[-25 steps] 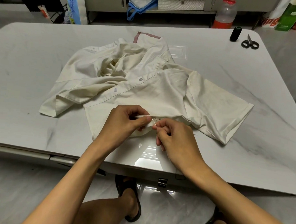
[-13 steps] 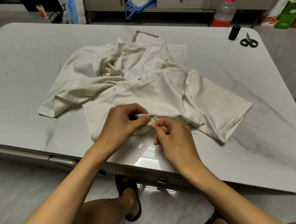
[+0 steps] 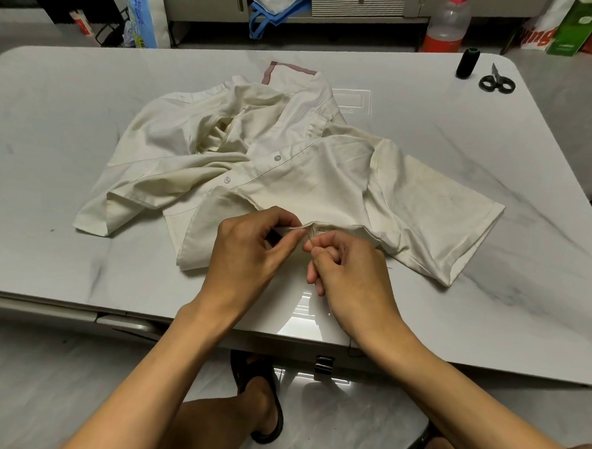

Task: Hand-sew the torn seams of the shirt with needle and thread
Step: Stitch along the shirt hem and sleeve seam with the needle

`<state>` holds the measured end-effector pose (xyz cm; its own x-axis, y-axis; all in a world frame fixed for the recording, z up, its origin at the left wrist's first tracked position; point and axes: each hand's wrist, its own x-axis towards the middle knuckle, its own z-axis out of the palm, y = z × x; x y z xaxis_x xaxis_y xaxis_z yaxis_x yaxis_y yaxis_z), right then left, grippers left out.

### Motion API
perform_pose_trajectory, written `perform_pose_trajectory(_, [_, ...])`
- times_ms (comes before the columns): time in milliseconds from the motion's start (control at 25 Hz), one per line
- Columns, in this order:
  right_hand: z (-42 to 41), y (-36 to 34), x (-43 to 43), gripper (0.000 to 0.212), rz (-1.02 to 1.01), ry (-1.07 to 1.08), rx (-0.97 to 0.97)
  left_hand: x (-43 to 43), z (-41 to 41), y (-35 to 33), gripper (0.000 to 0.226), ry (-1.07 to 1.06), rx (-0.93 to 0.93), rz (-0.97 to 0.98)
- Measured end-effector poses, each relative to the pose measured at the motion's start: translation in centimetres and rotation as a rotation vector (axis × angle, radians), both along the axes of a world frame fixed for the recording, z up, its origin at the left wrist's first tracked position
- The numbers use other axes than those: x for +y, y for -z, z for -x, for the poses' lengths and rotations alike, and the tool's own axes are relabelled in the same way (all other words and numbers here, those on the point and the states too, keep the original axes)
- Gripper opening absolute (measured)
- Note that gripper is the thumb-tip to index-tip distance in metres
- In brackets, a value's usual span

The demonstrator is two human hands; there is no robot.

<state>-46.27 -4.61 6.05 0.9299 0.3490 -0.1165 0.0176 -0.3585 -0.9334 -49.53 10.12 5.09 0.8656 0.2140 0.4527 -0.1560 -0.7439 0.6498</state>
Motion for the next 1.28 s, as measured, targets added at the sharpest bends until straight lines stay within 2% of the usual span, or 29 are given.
perform_pose_trajectory(240, [0.0, -0.1, -0.1, 0.023, -0.030, 0.009, -0.010, 0.1, -0.1, 0.1, 0.010, 0.109, -0.056, -0.110])
perform_pose_trajectory(640, [0.4, 0.3, 0.0, 0.016, -0.147, -0.030, 0.035, 0.8, -0.3, 0.5, 0.008, 0.118, -0.058, -0.118])
perform_pose_trajectory(840, [0.5, 0.0, -0.2, 0.018, -0.147, 0.012, -0.042, 0.6, -0.1, 0.6, 0.009, 0.196, -0.086, -0.144])
perform_pose_trajectory(1000, [0.5, -0.1, -0.3, 0.018, -0.148, -0.049, -0.065, 0.9, 0.0, 0.6, 0.009, 0.185, -0.099, -0.122])
perform_pose_trajectory(1080, [0.7, -0.1, -0.7, 0.010, -0.065, -0.056, -0.157, 1.1, 0.0, 0.6, 0.010, 0.153, -0.104, -0.112])
perform_pose_trajectory(1120, [0.6, -0.1, -1.0, 0.005, 0.017, -0.027, -0.270, 1.2, 0.0, 0.7, 0.009, 0.140, -0.109, -0.100])
perform_pose_trajectory(1200, [-0.2, -0.4, -1.7, 0.009, 0.174, 0.085, -0.533, 1.4, 0.0, 0.7, 0.009, 0.132, -0.120, -0.087])
perform_pose_trajectory(1280, [-1.7, -0.7, -2.3, 0.011, 0.208, 0.152, -0.606, 1.3, 0.0, 0.7, 0.009, 0.139, -0.139, -0.103])
